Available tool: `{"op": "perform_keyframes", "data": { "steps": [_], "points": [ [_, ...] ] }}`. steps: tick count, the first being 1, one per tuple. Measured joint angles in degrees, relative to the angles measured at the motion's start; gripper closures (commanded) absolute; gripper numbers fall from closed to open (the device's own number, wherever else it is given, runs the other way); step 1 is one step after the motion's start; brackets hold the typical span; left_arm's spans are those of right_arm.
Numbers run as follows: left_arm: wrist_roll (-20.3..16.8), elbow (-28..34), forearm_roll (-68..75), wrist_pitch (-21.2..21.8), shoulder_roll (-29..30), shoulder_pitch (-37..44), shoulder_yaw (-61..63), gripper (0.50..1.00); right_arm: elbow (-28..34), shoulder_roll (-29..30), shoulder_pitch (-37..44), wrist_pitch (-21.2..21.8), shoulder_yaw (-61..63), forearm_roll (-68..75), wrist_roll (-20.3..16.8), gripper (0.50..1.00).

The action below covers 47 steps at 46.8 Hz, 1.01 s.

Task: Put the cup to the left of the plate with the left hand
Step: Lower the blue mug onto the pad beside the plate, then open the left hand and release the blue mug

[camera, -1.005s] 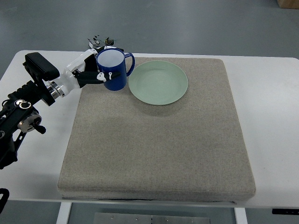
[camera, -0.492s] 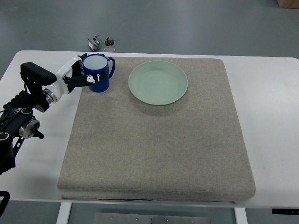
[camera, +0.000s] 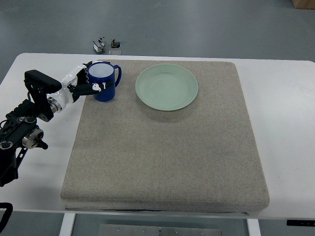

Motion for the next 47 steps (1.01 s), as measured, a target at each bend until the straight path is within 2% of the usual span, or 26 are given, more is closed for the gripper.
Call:
{"op": "perform_keyframes", "data": {
  "steps": [3,10,13,33,42,47],
  "points": [
    [0.05,0.03,0.07,-0.03,0.0,0.0,0.01,0.54,0.01,0.0,0.0,0.0,0.0,0.0,0.0,0.566],
    [0.07,0.04,0.1,-0.08,-0.02,0.0,1.25,0.531,0.01,0.0,0.0,0.0,0.0,0.0,0.0,0.566],
    [0.07,0.0,0.1,-0.26,-0.02,0.0,1.6,0.508,0.02,0.0,0.0,0.0,0.0,0.0,0.0,0.566],
    [0.24,-1.67,-4.71,-1.81,1.02,-0.67,1.47,0.508,0.02,0.0,0.0,0.0,0.0,0.0,0.0,0.566],
    [0.65,-3.8,-10.09,-3.02,4.19,-0.94,1.07,0.508,0.0,0.0,0.0,0.0,0.0,0.0,0.0,0.566],
    [1.53,-4.05,-15.08,-5.64,6.53,-2.42,1.34,0.508,0.0,0.0,0.0,0.0,0.0,0.0,0.0,0.566]
  ]
}}
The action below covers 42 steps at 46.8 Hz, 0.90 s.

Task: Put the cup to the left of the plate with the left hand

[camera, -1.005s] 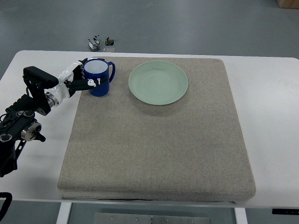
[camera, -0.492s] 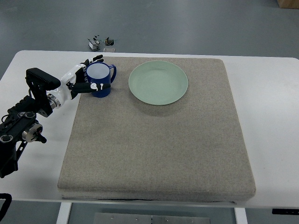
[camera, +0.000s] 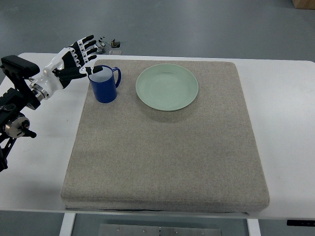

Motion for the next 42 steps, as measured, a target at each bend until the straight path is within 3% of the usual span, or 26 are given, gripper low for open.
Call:
{"op": "perform_keyframes", "data": {
  "steps": [10,21,36,42],
  "points": [
    [7.4,1.67,-8.78,-3.87,2.74,-3.98,0.2,0.506,0.0,0.0,0.0,0.0,0.0,0.0,-0.01,0.566],
    [15.28,8.82,-17.52,-11.3,3.5,-9.22,0.22,0.506,0.02,0.0,0.01,0.0,0.0,0.0,-0.01,0.566],
    [29.84,11.84,-37.3,-11.58,3.53,-10.84,0.12,0.504,0.0,0.0,0.0,0.0,0.0,0.0,0.0,0.566],
    [32.96,11.93,-41.25,-11.58,3.56,-10.85,0.12,0.504,0.0,0.0,0.0,0.0,0.0,0.0,0.0,0.566]
  ]
}}
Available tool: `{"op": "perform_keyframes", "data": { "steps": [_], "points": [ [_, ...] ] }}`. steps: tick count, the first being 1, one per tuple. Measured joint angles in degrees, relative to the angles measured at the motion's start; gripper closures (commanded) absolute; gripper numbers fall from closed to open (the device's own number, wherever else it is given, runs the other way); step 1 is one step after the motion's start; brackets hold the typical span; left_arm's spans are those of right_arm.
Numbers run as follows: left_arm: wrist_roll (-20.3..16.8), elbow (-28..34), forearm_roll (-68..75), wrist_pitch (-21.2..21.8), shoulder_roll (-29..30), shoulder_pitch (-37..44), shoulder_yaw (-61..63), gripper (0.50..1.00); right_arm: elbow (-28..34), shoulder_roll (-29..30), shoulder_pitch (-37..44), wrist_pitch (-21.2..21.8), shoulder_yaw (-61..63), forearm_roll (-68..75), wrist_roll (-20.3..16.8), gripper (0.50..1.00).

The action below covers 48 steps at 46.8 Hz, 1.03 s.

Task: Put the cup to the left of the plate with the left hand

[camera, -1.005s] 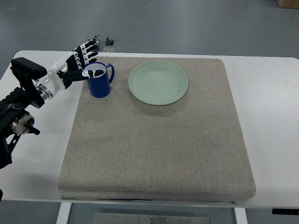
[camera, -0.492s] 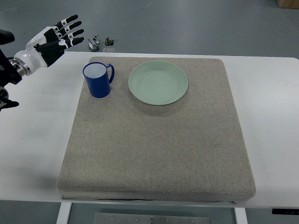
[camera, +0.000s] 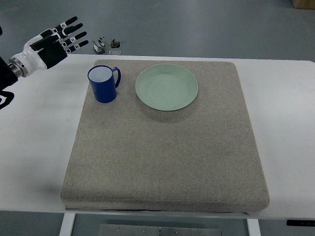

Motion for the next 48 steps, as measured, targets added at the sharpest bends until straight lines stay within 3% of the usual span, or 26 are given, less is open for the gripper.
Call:
{"op": "perform_keyframes", "data": {
  "steps": [48],
  "points": [
    [0.56,-0.09,-0.65,0.02,-0.78,0.05,-0.52,0.504,0.32,0.0,0.0,0.23,-0.02,-0.04,0.08,0.566]
  ]
}}
